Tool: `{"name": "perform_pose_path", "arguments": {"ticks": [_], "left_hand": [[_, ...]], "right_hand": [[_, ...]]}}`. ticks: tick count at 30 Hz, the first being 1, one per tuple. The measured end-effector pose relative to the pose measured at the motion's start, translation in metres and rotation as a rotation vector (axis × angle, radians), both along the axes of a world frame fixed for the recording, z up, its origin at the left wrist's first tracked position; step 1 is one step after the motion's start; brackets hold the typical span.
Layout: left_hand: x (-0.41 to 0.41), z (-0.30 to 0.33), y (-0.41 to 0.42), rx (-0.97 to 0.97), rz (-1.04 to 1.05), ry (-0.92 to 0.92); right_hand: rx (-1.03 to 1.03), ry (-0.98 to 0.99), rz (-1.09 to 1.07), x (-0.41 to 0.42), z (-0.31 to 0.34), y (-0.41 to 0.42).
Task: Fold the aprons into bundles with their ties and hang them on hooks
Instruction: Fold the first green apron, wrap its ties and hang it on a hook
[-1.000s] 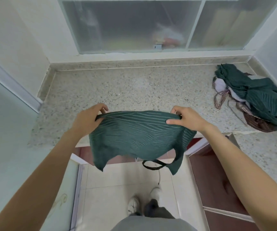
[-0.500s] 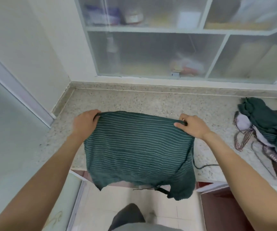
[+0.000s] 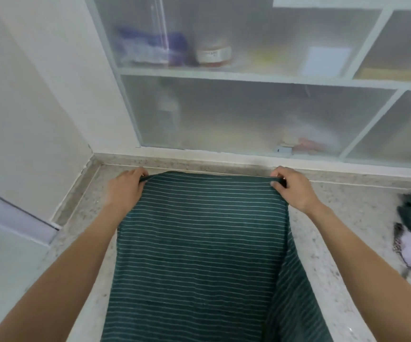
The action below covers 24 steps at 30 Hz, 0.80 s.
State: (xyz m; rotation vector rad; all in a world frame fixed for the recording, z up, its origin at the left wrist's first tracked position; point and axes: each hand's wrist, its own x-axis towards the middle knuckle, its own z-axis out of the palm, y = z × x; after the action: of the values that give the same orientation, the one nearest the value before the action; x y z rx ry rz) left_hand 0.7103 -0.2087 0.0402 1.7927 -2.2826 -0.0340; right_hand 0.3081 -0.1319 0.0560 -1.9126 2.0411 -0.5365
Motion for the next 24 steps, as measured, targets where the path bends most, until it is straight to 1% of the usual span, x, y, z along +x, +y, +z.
{"name": "perform_pose_path", "arguments": {"ticks": [4,7,11,13,14,16,18,19,20,22,24], "left_hand": [[-0.002,-0.039,-0.056,0.076,-0.020,-0.007],[-0.004,-0.066,-0.084,0.060,-0.036,-0.052],[-0.007,-0.109,-0.116,0.074,-0.041,-0.153],[-0.011,-0.120,-0.116,0.067,-0.014,-0.176],[-0.015,-0.129,-0.116,0.079,0.012,-0.180],[-0.024,-0.137,-0.100,0.082,0.029,-0.121],[-0.034,-0.143,-0.072,0.088,-0.028,-0.028],[-0.038,-0.146,-0.059,0.151,-0.061,-0.004],[-0.041,-0.152,-0.048,0.265,-0.075,-0.010],[-0.045,-0.169,-0.038,0.478,-0.061,-0.073],[-0.044,-0.184,-0.041,0.528,-0.040,-0.133]], "right_hand": [[-0.012,0.083,-0.067,0.000,-0.042,-0.055],[-0.012,0.168,-0.122,0.002,-0.075,-0.081],[0.105,0.336,-0.139,0.008,-0.119,-0.109],[0.113,0.392,-0.135,0.013,-0.132,-0.108],[0.098,0.391,-0.134,0.017,-0.143,-0.107],[0.018,0.329,-0.105,0.028,-0.156,-0.092],[-0.042,0.250,-0.058,0.041,-0.167,-0.066],[-0.023,0.219,-0.038,0.047,-0.172,-0.053],[0.048,0.197,-0.027,0.054,-0.178,-0.040],[0.202,0.209,-0.029,0.063,-0.192,-0.022],[0.278,0.259,-0.051,0.064,-0.206,-0.018]]}}
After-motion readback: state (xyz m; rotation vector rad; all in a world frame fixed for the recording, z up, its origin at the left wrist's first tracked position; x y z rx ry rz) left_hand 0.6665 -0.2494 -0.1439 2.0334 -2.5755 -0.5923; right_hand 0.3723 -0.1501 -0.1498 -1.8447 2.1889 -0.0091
